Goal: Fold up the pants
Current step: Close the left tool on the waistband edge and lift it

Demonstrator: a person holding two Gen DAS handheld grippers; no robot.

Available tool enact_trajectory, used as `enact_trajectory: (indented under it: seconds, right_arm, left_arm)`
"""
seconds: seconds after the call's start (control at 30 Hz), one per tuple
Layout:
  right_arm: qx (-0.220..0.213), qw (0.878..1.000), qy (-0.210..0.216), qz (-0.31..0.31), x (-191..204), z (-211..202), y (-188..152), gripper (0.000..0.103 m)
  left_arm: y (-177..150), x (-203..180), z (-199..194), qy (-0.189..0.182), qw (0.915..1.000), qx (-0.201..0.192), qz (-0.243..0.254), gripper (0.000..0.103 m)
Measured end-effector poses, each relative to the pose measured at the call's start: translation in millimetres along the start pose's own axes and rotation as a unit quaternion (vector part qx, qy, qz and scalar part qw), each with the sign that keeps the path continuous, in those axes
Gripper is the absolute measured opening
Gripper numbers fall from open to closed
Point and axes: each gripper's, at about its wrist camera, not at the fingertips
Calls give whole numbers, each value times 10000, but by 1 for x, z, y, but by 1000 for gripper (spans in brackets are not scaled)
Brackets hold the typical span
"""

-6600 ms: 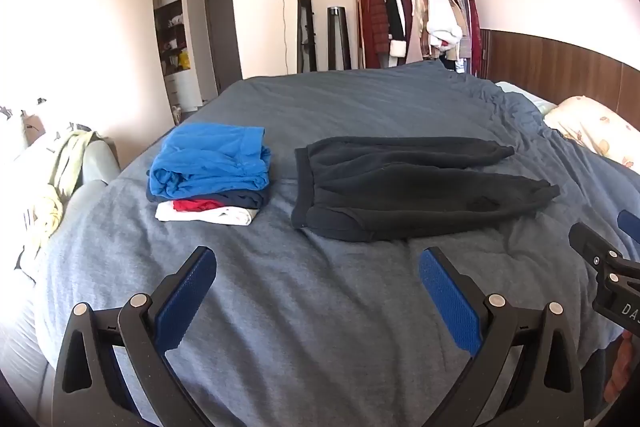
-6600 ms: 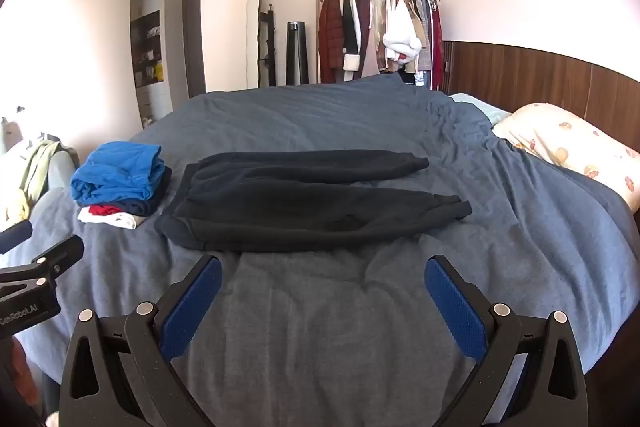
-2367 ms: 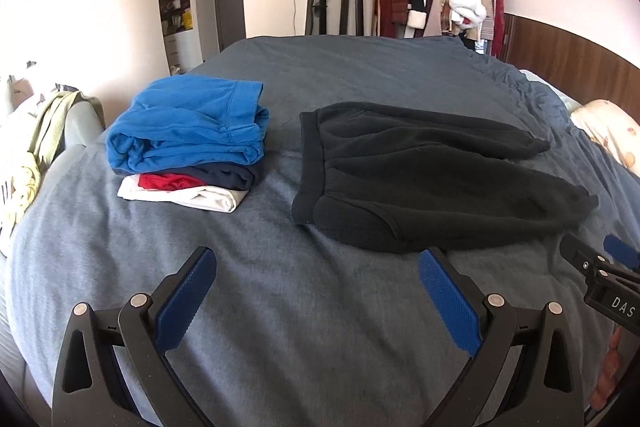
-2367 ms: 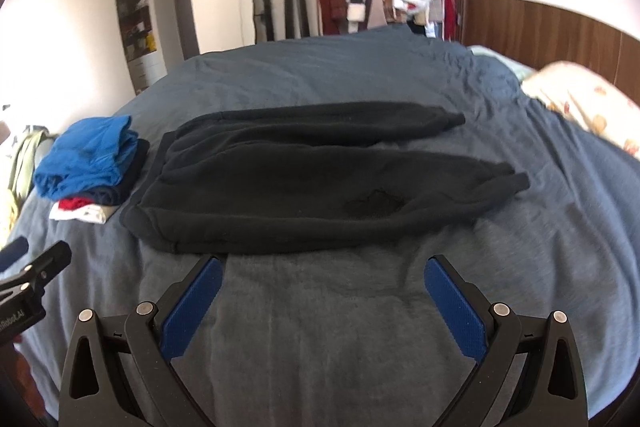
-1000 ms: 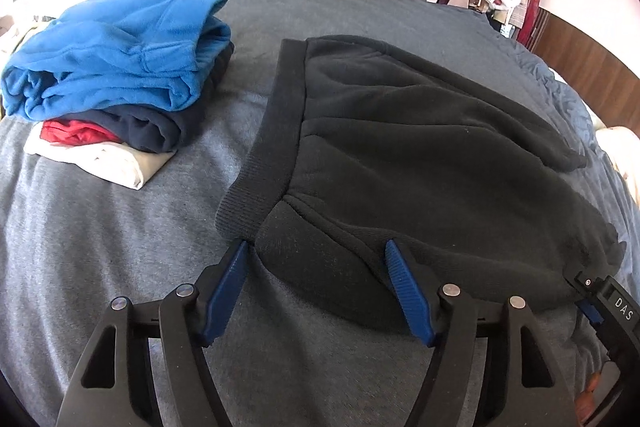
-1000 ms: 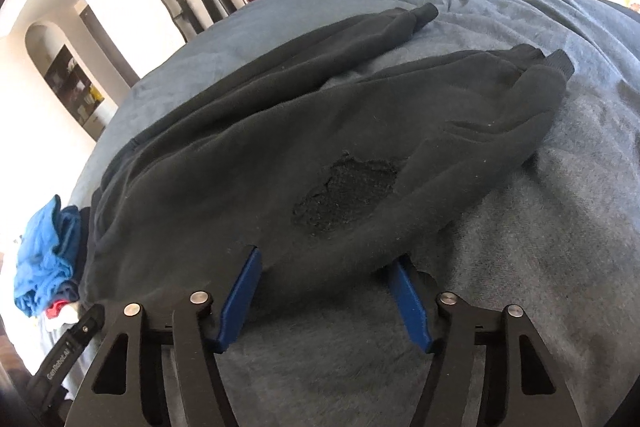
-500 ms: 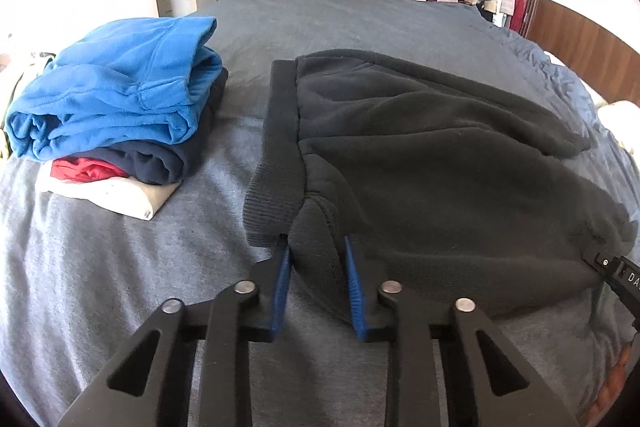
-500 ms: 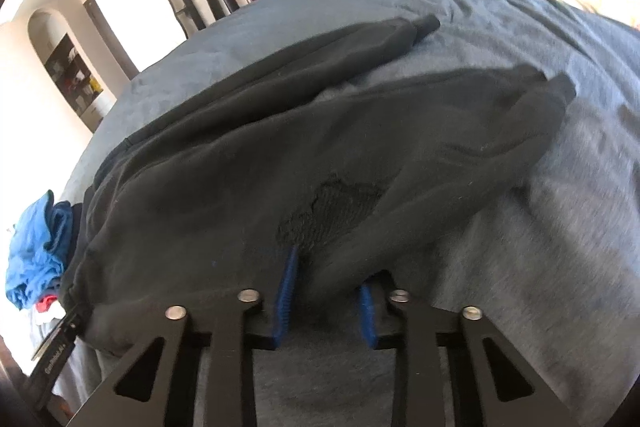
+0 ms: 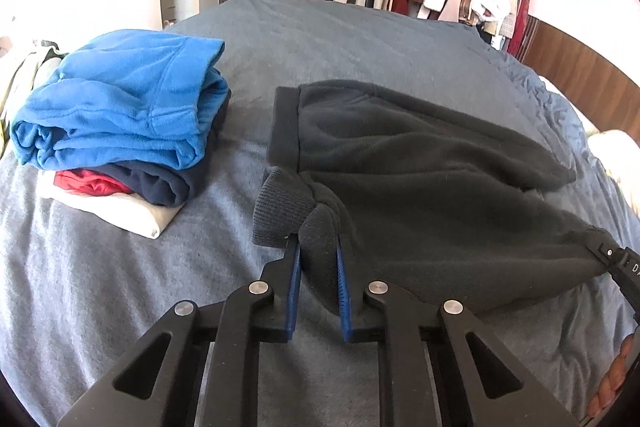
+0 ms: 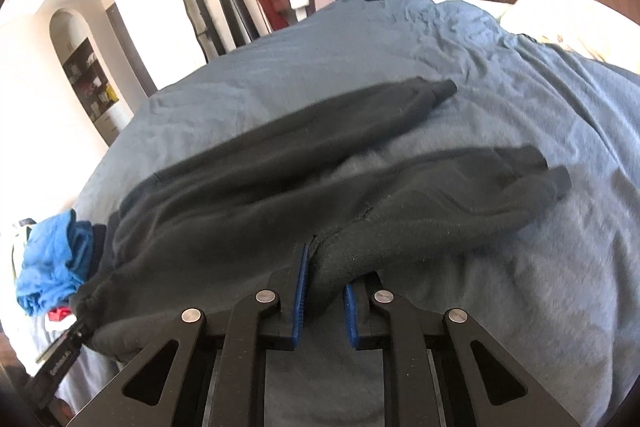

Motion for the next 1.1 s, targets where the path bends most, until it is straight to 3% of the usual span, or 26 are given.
enact_trajectory:
  seconds: [0.37, 0.63, 1.0, 1.03, 1.1]
  right_arm:
    - [-481, 9987, 146, -61, 17, -28, 36, 15]
    - [-802, 9962, 234, -264, 33, -52, 52, 15]
    - [-522, 9967, 196, -594, 61, -21, 112, 15]
    - [-478, 9967, 157, -642, 64, -16, 117, 15]
    - [-404, 9962, 33, -772, 69, -7, 125, 15]
  left_arm:
    - [34, -1, -29, -49, 9990, -399, -184, 16]
    - [46, 5, -39, -31, 9986, -443, -281, 16]
    - [108, -8, -16, 200, 9990, -400, 90, 16]
    - [113, -9, -13, 314, 9986, -412, 124, 2]
    - [121, -8, -10, 551, 9970, -511, 174, 2]
Point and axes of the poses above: each gripper's, at about its wrist camera, not at the fingertips, and z roughly the way its jaws point, x to its left, y to its top, and after that the axes turned 8 degrees about -y, right-handed
